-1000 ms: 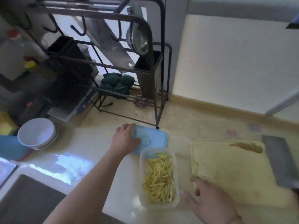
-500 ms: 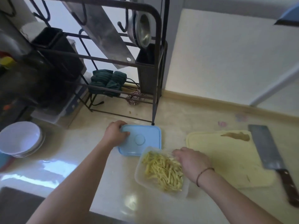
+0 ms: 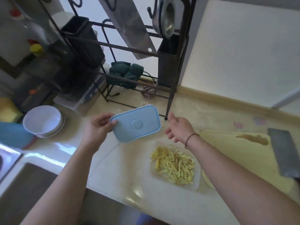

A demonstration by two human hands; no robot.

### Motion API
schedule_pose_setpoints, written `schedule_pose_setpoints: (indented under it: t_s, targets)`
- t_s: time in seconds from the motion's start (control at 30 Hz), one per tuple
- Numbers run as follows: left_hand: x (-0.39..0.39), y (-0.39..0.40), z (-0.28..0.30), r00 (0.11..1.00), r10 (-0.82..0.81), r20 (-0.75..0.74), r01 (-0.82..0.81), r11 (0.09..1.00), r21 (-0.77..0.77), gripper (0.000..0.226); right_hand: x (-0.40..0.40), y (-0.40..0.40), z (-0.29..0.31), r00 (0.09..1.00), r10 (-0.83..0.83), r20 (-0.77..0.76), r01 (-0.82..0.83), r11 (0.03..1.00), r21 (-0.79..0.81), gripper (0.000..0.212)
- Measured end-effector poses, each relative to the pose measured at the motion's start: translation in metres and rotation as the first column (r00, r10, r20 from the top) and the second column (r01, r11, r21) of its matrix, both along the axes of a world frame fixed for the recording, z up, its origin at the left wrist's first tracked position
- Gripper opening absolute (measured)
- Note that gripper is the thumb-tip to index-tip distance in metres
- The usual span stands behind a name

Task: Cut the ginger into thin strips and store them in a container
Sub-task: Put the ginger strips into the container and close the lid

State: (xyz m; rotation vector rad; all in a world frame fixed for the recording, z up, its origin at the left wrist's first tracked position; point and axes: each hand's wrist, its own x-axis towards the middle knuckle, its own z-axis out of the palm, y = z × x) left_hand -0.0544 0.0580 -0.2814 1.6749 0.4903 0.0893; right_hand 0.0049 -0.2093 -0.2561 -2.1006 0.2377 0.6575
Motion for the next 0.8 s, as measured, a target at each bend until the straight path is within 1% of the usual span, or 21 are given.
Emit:
schedule_pose_setpoints:
  t_s: [0.03,0.07,0.13,0.17,0.23,0.3,0.33,0.4,0.47,0.53,0.57,0.67,0.8]
  targets:
    - [-0.006,-0.005,0.003,0.999,-0.026,0.032,0.025,0.999,0.021,0.022,0.005,0.005,-0.003,0.992,-0.089,-0.091,0.098,0.991,0.094,0.058]
    - [-0.012,-0.009,0.006,0.997,-0.056,0.054,0.053,0.997,0.048,0.023,0.008,0.007,-0.004,0.976,-0.144,-0.16,0.17,0.973,0.158,0.057]
    - [-0.022,-0.018,0.006,0.995,-0.077,0.071,0.073,0.996,0.06,0.027,0.006,0.005,-0.006,0.949,-0.193,-0.249,0.251,0.942,0.224,0.048]
    - [-0.027,-0.023,0.007,0.996,-0.046,0.08,0.043,0.998,0.035,0.029,0.003,0.003,-0.005,0.939,-0.206,-0.274,0.278,0.926,0.257,0.04]
    - [-0.037,-0.037,0.009,0.995,0.026,0.102,-0.026,1.0,0.0,0.031,-0.006,-0.008,-0.002,0.938,-0.23,-0.26,0.313,0.883,0.35,0.024]
    - [-0.049,-0.055,0.01,0.993,0.039,0.108,-0.047,0.996,0.072,0.035,-0.02,-0.029,0.002,0.952,-0.274,-0.137,0.306,0.874,0.378,0.01]
    - [-0.056,-0.064,0.008,0.994,0.017,0.105,-0.03,0.992,0.123,0.037,-0.03,-0.042,0.002,0.954,-0.294,-0.063,0.297,0.89,0.346,0.012]
    - [-0.071,-0.082,0.0,0.993,-0.076,0.088,0.053,0.969,0.24,0.047,-0.056,-0.069,-0.002,0.955,-0.288,0.077,0.266,0.94,0.216,0.021]
    - [-0.09,-0.098,-0.01,0.98,-0.193,0.051,0.164,0.925,0.343,0.061,-0.084,-0.089,-0.012,0.959,-0.208,0.192,0.2,0.978,0.06,0.031]
    - [-0.11,-0.113,-0.014,0.965,-0.262,0.028,0.233,0.897,0.376,0.073,-0.106,-0.099,-0.02,0.956,-0.102,0.274,0.125,0.99,-0.066,0.039]
    - [-0.119,-0.118,-0.017,0.961,-0.274,0.033,0.24,0.888,0.393,0.076,-0.114,-0.101,-0.022,0.951,-0.057,0.305,0.092,0.99,-0.105,0.04]
    - [-0.138,-0.132,-0.029,0.962,-0.268,0.042,0.224,0.871,0.438,0.073,-0.132,-0.104,-0.034,0.919,0.012,0.394,0.049,0.988,-0.146,0.041]
    - [-0.145,-0.137,-0.033,0.981,-0.191,0.028,0.157,0.874,0.46,0.061,-0.142,-0.105,-0.05,0.863,0.065,0.501,0.041,0.979,-0.197,0.048]
